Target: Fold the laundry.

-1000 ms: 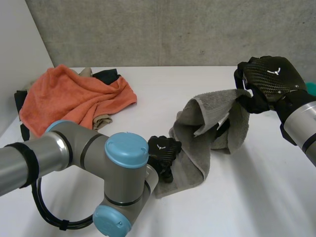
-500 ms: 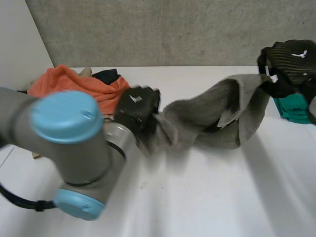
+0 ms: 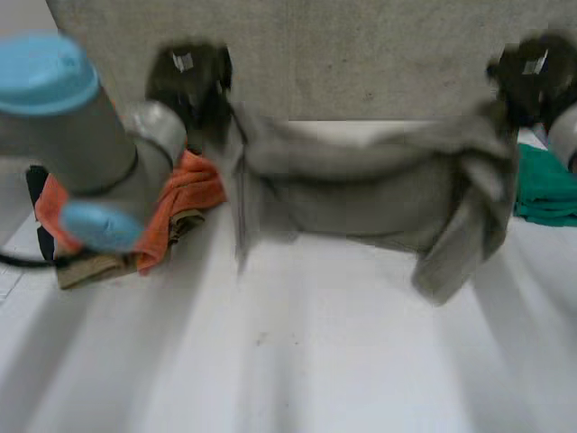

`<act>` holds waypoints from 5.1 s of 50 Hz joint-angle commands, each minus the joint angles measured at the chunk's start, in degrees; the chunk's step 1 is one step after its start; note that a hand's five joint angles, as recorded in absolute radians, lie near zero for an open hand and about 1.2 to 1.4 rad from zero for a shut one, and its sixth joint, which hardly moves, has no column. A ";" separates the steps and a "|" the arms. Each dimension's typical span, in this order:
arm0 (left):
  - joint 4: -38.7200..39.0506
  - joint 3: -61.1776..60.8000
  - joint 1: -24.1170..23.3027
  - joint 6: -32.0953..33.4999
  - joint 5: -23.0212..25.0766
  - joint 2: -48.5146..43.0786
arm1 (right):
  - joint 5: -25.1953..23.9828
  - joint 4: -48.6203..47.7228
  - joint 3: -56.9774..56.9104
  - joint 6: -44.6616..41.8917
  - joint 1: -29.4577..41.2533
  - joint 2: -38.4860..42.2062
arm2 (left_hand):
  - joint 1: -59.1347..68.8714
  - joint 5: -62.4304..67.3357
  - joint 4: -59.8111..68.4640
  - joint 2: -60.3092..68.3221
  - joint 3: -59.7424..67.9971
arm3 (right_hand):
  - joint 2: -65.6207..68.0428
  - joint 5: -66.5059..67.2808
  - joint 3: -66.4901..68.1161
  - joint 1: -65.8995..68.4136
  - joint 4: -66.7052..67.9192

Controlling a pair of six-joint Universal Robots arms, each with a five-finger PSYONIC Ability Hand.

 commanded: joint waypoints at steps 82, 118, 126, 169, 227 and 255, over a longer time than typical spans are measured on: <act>3.49 -11.64 3.52 0.27 -4.29 -3.21 | -17.23 -4.35 36.62 0.09 -17.85 2.12 | 15.71 13.63 11.35 11.54 12.55 | -25.15 -24.44 -25.67 -14.11 -25.85; 2.43 -15.85 3.25 -0.08 -4.29 -2.16 | -15.74 -9.45 27.13 0.97 -13.20 8.98 | 15.71 13.63 11.35 11.54 12.55 | -0.43 0.27 -0.96 10.60 -1.14; -0.90 -16.03 3.25 -0.17 -4.38 -1.81 | -12.32 -8.66 23.44 3.07 -11.97 8.98 | 15.71 13.63 11.35 11.54 12.55 | 12.65 13.36 12.13 23.68 11.95; -5.48 -23.94 3.52 -0.35 -3.94 5.49 | -15.47 3.12 30.11 3.16 -12.76 3.26 | 15.71 13.63 11.35 11.54 12.55 | -29.33 -28.63 -29.86 -18.30 -30.04; -5.13 -24.03 3.52 -0.35 -4.03 5.49 | -9.77 -6.02 21.06 2.98 -9.15 11.44 | 15.71 13.63 11.35 11.54 12.55 | 12.65 13.36 12.12 23.68 11.95; -20.95 -39.23 3.43 15.46 -1.39 18.16 | -7.39 34.32 20.00 -18.01 -11.53 -12.04 | 15.71 13.63 11.35 11.54 12.55 | 12.65 13.36 12.13 23.68 11.95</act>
